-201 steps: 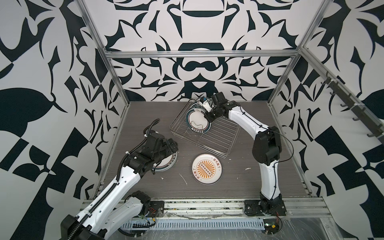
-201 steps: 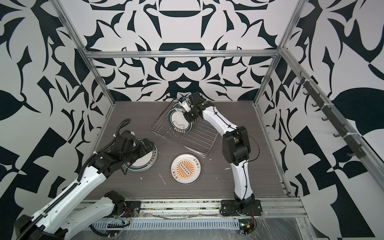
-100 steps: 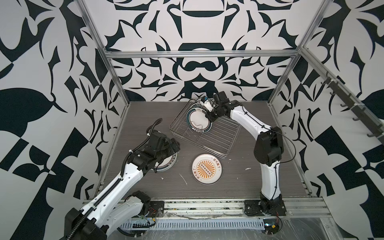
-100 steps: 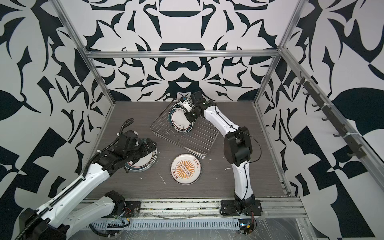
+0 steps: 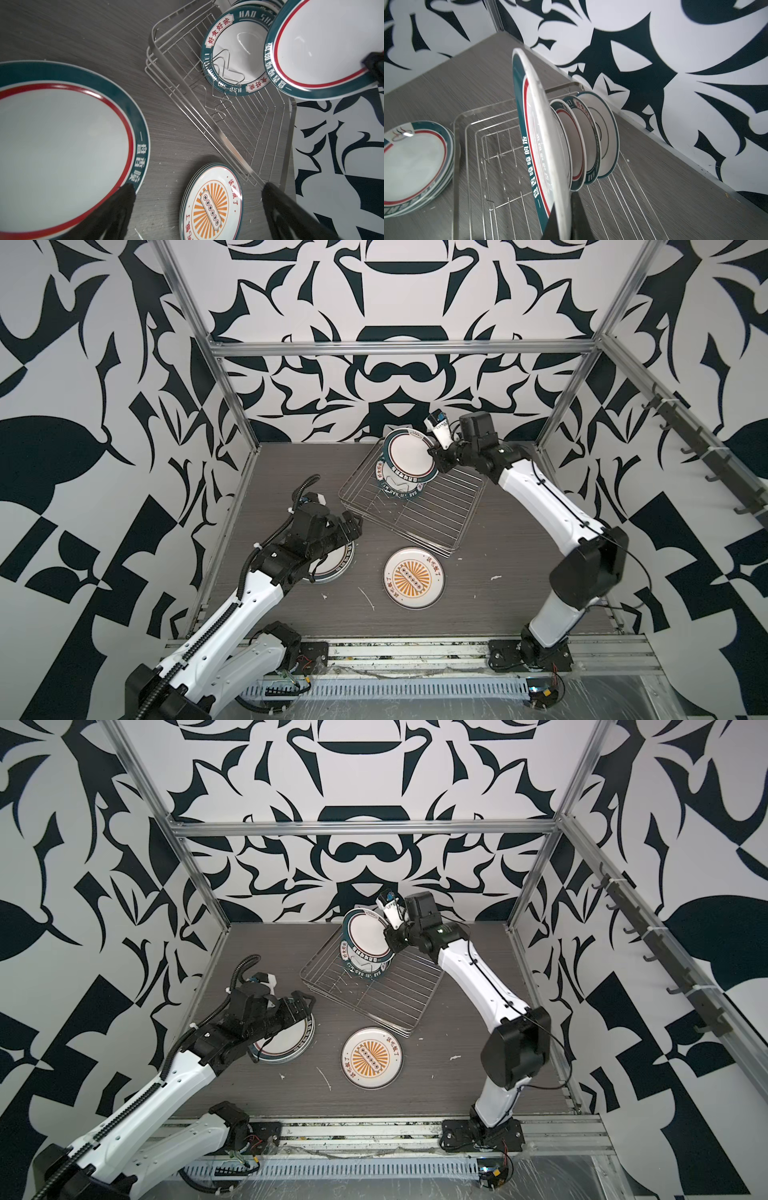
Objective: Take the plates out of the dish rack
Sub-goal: 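Grasp and lift the cloud-logo plate from the rack with the right while the left approaches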
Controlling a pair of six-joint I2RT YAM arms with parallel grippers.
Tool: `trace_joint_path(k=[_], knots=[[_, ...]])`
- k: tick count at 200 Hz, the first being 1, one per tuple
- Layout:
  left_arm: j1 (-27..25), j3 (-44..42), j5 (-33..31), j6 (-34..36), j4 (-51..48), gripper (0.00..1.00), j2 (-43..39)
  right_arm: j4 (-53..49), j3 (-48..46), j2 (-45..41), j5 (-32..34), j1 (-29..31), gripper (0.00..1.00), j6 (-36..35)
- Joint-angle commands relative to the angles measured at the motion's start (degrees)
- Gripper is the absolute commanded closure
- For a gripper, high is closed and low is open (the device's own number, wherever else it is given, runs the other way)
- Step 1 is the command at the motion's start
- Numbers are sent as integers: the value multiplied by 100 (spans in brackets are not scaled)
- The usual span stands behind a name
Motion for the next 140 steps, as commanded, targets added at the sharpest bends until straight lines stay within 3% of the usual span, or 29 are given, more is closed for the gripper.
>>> trace_joint_path(k=[1,39,68,85,115,140], knots=[[22,26,-38,198,518,1,208,1474,-772,-698,-111,9,100,1077],[29,-138,-57,265,1792,0,605,3719,-2614,-1584,43,26,100,3431],[56,-20,133,267,2305,1,918,3315,-2887,-1791,262,26,100,5423],[108,64,359,257,2452,1,1117,3281,-3048,-1829,-47,100,100,6340],[265,-75,864,-13,3045,2,1360,3364,-3250,-1738,-540,185,100,7157],[496,-342,1333,-396,3777,3,1460,3418,-3399,-1731,-549,341,100,7269]])
